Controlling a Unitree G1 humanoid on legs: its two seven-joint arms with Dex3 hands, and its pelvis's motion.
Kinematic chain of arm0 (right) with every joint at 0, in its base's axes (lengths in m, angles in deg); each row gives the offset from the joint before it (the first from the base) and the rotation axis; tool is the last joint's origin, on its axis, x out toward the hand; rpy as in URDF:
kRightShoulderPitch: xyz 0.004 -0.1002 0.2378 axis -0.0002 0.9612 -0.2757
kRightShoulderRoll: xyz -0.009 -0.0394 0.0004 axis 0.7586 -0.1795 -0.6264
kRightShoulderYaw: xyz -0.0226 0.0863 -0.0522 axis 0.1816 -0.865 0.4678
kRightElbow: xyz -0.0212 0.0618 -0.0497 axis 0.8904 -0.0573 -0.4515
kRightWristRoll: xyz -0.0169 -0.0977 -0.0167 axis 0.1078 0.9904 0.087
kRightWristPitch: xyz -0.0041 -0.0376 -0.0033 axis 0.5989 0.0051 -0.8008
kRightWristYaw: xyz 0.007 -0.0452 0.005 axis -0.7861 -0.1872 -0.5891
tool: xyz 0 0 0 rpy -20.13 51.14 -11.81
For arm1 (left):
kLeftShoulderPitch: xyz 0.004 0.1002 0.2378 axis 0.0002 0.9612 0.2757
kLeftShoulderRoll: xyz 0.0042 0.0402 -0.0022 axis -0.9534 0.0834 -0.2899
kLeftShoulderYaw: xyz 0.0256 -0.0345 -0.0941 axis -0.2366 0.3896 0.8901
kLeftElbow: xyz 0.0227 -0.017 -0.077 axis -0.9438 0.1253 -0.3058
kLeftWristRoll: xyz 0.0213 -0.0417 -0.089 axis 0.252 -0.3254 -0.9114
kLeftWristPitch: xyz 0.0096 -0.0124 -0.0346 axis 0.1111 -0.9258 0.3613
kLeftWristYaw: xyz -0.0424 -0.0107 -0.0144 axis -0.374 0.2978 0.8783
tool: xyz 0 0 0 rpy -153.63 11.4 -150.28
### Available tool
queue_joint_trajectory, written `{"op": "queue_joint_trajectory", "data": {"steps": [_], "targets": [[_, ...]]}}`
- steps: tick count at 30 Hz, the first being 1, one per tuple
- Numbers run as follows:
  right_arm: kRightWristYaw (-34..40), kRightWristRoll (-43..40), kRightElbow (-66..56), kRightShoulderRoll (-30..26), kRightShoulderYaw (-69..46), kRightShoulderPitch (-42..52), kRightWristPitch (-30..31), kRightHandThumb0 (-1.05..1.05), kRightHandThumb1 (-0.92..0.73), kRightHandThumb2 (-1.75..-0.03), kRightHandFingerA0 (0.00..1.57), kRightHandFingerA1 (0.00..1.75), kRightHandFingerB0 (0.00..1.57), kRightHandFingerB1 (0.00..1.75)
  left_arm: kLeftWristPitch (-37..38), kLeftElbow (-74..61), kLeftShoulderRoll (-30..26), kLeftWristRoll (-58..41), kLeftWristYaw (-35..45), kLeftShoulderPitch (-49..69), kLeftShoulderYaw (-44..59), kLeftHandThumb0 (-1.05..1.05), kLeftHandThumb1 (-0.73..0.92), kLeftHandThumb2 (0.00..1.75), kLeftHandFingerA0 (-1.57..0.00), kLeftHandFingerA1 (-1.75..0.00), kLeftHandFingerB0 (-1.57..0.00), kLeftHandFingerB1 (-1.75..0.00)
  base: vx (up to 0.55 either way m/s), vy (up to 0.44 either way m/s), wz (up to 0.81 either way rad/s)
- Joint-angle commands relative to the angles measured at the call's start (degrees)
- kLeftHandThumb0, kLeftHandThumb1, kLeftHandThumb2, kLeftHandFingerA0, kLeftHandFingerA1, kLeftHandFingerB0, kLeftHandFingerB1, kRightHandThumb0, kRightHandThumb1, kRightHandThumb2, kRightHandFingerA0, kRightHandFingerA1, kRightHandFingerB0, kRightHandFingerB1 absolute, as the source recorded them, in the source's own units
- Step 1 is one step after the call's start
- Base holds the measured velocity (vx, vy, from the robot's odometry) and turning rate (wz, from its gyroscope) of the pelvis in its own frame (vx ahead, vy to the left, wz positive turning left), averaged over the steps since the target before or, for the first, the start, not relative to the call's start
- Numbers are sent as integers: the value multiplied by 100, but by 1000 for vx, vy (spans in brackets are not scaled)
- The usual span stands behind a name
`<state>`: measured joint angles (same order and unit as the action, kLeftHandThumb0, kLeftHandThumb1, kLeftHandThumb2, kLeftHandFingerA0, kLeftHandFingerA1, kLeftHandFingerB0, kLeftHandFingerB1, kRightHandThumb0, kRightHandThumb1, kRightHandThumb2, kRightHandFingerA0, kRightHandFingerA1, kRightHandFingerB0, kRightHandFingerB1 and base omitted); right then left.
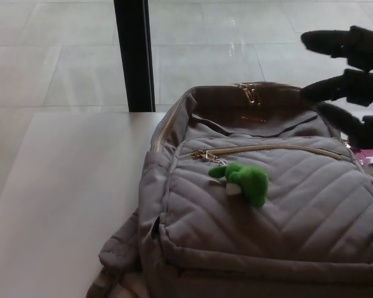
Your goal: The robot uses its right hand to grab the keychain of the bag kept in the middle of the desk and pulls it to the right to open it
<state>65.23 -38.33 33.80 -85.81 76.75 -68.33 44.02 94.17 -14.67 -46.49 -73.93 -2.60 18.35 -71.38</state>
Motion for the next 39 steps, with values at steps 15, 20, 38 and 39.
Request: {"op": "queue_joint_trajectory", "data": {"steps": [15,20,38,39], "targets": [[-213,735,-272,-161,878,-258,1005,-70,-63,-59,61,75,49,41,79,36,-71,-12,-79,-29,-86,-54,59,58,-69,-55,-58,-41,0,0,0],[-225,1071,-551,-150,1255,-286,865,-70,-65,-60,65,75,54,40,85,71,-51,-79,-13,-77,-35,-55,58,58,-71,-56,-60,-42,0,0,0],[-572,1941,-334,-828,1671,-157,826,-74,-72,-62,69,77,51,37,177,113,-62,6,52,-104,-145,-57,62,59,-66,-58,-55,-41,0,0,0],[-572,1977,-315,-839,1665,-150,810,-74,-72,-62,69,77,51,37,186,99,-66,2,75,-95,-148,-57,62,59,-66,-58,-55,-41,0,0,0]]}}
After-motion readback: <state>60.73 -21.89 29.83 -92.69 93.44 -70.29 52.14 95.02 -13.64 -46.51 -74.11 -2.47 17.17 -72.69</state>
